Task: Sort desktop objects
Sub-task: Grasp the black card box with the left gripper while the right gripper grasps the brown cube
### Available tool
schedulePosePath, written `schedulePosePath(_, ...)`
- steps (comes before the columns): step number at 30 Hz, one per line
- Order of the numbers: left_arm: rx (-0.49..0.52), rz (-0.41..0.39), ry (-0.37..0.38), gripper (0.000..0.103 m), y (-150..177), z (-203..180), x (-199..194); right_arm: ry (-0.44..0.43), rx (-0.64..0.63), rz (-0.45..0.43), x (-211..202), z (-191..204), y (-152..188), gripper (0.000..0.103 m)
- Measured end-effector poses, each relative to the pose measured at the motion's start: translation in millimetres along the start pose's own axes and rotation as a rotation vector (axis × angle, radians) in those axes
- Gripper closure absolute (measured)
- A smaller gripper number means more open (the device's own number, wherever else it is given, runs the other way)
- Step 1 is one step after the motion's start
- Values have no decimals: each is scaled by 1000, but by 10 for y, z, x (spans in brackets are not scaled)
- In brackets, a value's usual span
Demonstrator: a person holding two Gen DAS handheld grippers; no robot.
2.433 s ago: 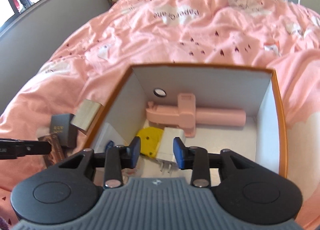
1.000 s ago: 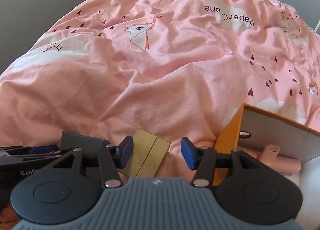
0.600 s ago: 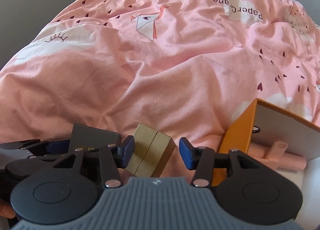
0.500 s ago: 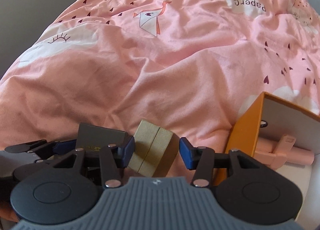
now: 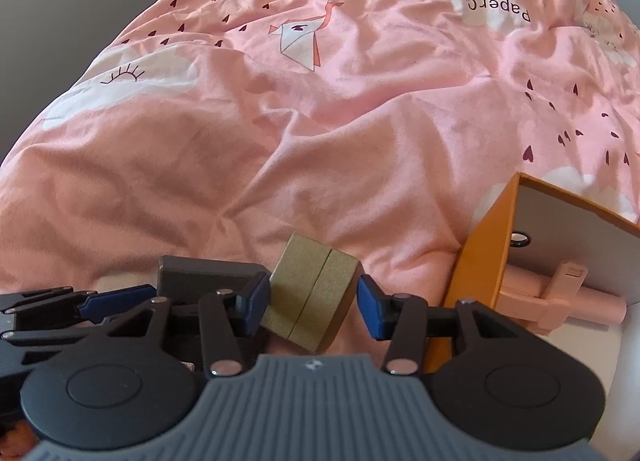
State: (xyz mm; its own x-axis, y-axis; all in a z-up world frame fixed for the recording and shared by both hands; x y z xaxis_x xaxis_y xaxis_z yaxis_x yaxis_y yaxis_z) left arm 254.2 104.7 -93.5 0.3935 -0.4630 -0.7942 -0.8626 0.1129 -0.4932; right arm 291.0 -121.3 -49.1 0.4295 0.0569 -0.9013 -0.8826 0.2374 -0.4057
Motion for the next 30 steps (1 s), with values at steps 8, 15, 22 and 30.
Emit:
schedulePosePath(8, 12, 35, 54, 64, 106, -40, 169, -17, 1, 27, 92, 34, 21, 52)
schedulePosePath(15, -18, 6, 38, 65, 108, -22, 103, -41, 11, 25, 56, 17, 75, 63)
schedulePosePath(22, -6, 5, 22, 65, 118, -71, 127, -23, 69, 11, 63, 1, 17, 54)
schedulePosePath(30, 0, 0, 36, 65, 133, -71, 129, 33, 104, 11, 206, 79, -10, 45)
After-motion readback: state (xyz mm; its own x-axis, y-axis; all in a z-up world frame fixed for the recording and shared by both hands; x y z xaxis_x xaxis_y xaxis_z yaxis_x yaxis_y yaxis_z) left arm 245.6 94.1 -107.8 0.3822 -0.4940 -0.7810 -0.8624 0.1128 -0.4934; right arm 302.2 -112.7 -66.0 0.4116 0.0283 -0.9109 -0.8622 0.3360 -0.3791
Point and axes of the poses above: each gripper's, at about its wrist camera, not at the fingertips, and x roughly the way its jaws point, z to its left, y to its underside, the point moved 2 cm from there along x, roughly the way its jaws point, and after that the axes turned 7 degrees about x, right-handed, at the moved point
